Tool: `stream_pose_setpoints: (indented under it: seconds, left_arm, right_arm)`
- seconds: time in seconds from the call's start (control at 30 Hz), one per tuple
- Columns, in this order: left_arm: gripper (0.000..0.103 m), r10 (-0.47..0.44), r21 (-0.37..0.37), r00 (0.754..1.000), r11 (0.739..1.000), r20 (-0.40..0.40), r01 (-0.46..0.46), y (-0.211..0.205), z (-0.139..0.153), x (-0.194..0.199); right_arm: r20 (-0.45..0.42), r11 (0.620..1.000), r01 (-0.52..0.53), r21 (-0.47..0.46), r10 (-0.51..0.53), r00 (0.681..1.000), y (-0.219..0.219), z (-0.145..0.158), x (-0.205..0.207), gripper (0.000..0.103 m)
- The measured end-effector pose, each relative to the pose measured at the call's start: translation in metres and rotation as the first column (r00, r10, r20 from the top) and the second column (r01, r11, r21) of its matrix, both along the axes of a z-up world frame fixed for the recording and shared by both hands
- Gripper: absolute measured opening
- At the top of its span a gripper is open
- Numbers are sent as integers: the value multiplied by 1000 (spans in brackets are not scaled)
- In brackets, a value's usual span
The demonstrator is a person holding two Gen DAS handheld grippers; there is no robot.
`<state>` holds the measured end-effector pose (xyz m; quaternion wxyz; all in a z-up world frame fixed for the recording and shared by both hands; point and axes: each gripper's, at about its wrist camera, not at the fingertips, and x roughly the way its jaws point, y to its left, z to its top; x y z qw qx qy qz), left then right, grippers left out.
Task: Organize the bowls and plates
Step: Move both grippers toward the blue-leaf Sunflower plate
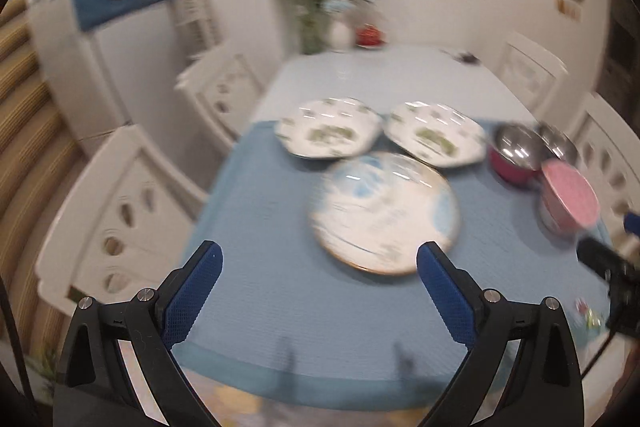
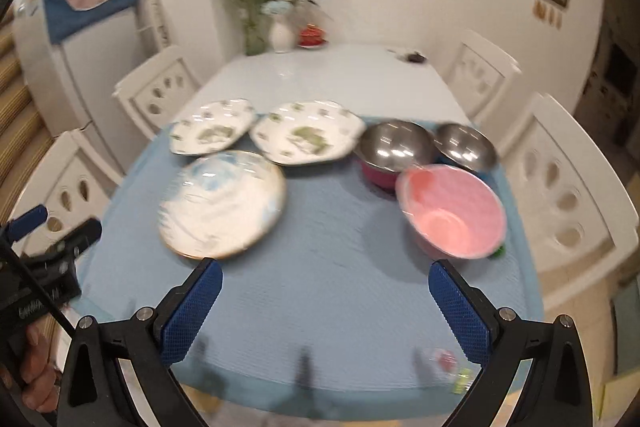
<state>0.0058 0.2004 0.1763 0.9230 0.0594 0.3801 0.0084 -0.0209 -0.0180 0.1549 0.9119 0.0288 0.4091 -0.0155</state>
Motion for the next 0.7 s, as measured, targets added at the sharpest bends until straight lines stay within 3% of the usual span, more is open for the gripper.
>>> stream_pose_setpoints:
  seconds: [0.1, 0.23, 0.43, 0.7]
  left_arm:
    - [98, 60, -49, 998, 997, 10, -59, 35, 9, 8]
    - [98, 69, -69, 997, 995, 32, -66, 60, 15, 16]
    - [98, 15, -75, 1000, 997, 20, -13, 74, 5, 35]
    - [98, -150, -119, 987, 983, -58, 142, 72, -24, 81]
  right_arm:
    - [38, 999, -24, -28, 26, 999, 23, 9, 0, 103]
    - [47, 999, -25, -22, 26, 999, 50, 9, 13, 103]
    - [-26, 1000, 4, 23, -3, 1000, 64, -14, 40, 103]
    - [-92, 994, 108, 16, -106, 990, 66, -37, 71, 103]
